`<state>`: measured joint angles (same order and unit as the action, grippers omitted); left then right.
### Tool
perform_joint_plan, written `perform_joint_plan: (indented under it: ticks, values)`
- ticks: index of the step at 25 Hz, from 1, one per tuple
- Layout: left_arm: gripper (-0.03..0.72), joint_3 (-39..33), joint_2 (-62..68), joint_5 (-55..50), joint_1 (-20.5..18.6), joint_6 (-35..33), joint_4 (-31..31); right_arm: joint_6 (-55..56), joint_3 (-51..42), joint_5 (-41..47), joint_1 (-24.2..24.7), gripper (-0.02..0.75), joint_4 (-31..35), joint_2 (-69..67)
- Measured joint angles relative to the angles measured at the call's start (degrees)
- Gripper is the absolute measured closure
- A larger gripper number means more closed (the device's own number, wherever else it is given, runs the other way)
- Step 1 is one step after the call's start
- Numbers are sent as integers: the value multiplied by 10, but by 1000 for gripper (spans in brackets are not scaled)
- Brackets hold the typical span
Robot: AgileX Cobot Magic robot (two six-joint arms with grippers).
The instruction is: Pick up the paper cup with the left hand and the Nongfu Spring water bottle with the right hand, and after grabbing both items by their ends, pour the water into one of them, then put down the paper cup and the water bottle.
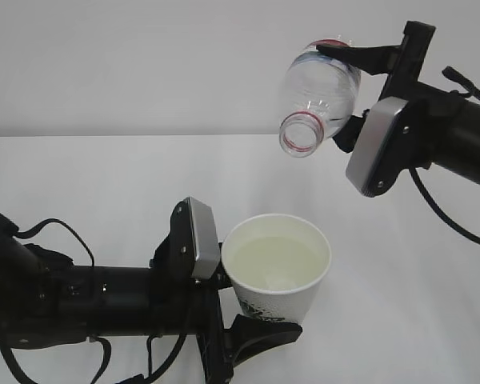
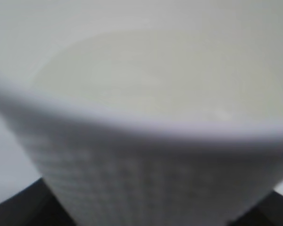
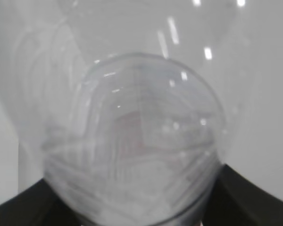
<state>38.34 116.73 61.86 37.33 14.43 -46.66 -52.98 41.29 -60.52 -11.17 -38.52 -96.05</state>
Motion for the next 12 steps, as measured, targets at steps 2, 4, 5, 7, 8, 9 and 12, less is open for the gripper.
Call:
perform_joint_plan:
  ticks: [2, 4, 5, 7, 8, 9, 12]
  values:
    - [142, 0, 0, 0, 0, 0, 0, 13, 0, 0, 0, 262, 0, 0]
    - [142, 0, 0, 0, 0, 0, 0, 24, 0, 0, 0, 262, 0, 0]
    - [142, 0, 0, 0, 0, 0, 0, 30, 0, 0, 0, 262, 0, 0]
    - [142, 0, 0, 0, 0, 0, 0, 50, 0, 0, 0, 262, 1, 0]
    - [142, 0, 0, 0, 0, 0, 0, 58, 0, 0, 0, 262, 1, 0]
    - [142, 0, 0, 0, 0, 0, 0, 68, 0, 0, 0, 262, 3, 0]
    - [142, 0, 0, 0, 0, 0, 0, 89, 0, 0, 0, 262, 10, 0]
